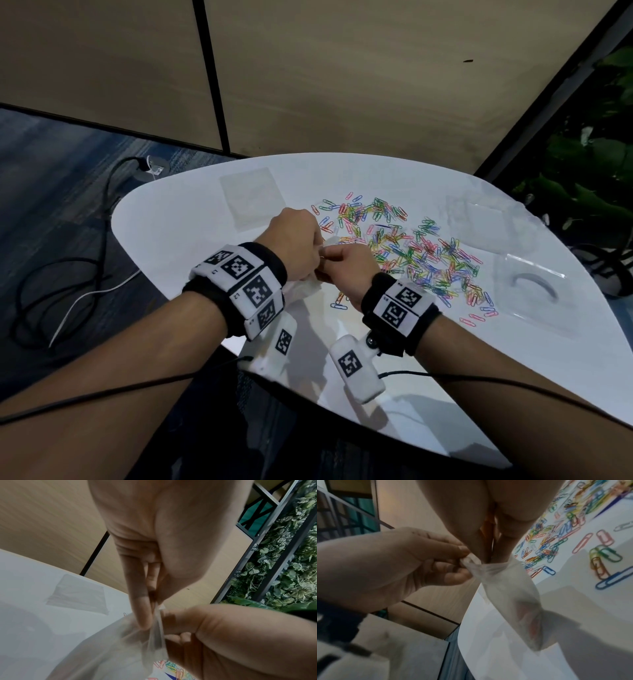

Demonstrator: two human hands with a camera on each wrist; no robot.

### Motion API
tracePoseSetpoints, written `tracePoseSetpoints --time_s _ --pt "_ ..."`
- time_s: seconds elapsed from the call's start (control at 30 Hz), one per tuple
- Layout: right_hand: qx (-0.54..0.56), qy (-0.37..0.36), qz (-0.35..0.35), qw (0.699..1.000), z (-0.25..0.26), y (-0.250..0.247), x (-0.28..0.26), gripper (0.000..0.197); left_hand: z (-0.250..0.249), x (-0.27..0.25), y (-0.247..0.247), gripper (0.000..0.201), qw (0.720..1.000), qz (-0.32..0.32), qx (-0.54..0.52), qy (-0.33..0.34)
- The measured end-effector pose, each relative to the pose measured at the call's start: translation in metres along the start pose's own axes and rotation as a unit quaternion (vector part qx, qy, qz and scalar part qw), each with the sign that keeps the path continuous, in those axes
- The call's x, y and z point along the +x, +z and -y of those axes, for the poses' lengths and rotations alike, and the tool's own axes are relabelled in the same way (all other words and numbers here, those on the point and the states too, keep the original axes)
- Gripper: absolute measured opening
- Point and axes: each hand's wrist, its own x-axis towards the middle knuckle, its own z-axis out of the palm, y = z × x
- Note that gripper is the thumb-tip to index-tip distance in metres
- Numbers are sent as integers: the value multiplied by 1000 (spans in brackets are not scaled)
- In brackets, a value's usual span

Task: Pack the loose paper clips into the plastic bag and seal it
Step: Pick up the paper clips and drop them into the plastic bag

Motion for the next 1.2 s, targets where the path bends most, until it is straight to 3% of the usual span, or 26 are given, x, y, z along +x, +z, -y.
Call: tracePoseSetpoints --time_s 0.1,0.23,0.3,0.37,0.43,0.5,0.57,0.63,0.7,0.77,0.87,1.03,1.13,1.2 --pt "-202 -65 19 977 7 -1 -2 19 1 -1 -2 17 1000 -7 -16 -3" --pt "-433 -179 29 883 19 1 -8 20 0 -1 -3 19 1000 1 -4 -3" --pt "-423 -178 69 886 21 -3 -10 24 0 -1 -3 19 1000 0 9 -8" --pt "-309 -172 56 934 28 -13 -11 30 3 0 -7 18 1000 -7 11 -19" --pt "-144 -141 8 979 31 -31 -11 34 9 2 -13 20 999 -12 10 -32" --pt "-119 -80 -17 990 24 -54 -10 33 18 2 -18 22 999 -15 -1 -41" --pt "-252 43 5 967 2 -78 -11 53 28 0 -23 22 999 -18 -12 -50" --pt "-356 179 37 916 -30 -90 -17 86 39 -2 -28 18 998 -24 -26 -60" --pt "-386 213 43 896 -60 -85 -24 103 51 -6 -33 15 996 -32 -43 -70" --pt "-401 174 1 899 -79 -68 -23 97 62 -10 -38 13 994 -43 -58 -76" --pt "-379 105 -74 916 -88 -37 0 72 76 -13 -44 14 993 -53 -61 -82" --pt "-351 61 -124 926 -69 -2 54 50 85 -12 -52 17 993 -53 -57 -89" --pt "-425 5 -126 897 -54 5 73 55 89 -10 -55 18 993 -57 -55 -91" --pt "-523 -36 -85 847 -52 6 82 64 89 -8 -54 19 993 -56 -54 -90"
